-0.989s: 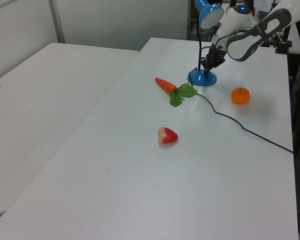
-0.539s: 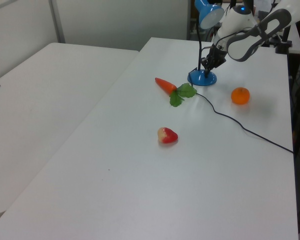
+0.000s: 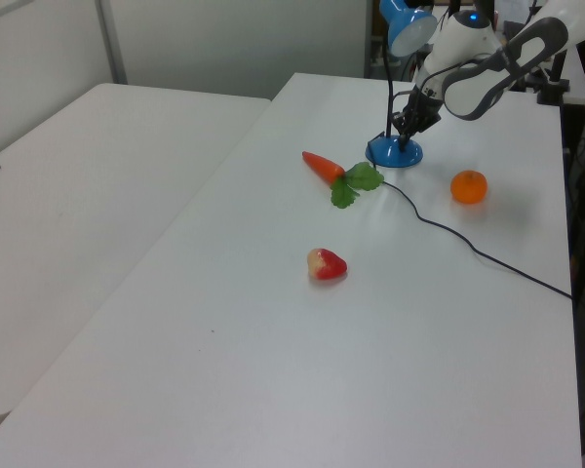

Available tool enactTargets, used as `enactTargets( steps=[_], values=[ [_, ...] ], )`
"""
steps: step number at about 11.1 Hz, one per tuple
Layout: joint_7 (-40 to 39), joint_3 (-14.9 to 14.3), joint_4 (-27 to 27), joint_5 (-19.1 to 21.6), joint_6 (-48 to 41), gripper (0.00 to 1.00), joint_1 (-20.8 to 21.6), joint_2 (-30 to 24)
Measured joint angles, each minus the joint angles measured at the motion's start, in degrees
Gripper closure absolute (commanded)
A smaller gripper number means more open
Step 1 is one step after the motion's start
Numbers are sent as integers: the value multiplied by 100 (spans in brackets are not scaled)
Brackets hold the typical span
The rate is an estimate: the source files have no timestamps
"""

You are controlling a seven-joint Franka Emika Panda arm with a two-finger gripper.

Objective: Turn on desk lamp
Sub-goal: 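Press down on the lamp base button with the gripper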

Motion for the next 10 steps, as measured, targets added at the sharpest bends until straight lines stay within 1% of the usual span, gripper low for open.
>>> enactTargets(
  steps=[10],
  values=[
    [0,1,14,-1,0,100,71,-33]
  ],
)
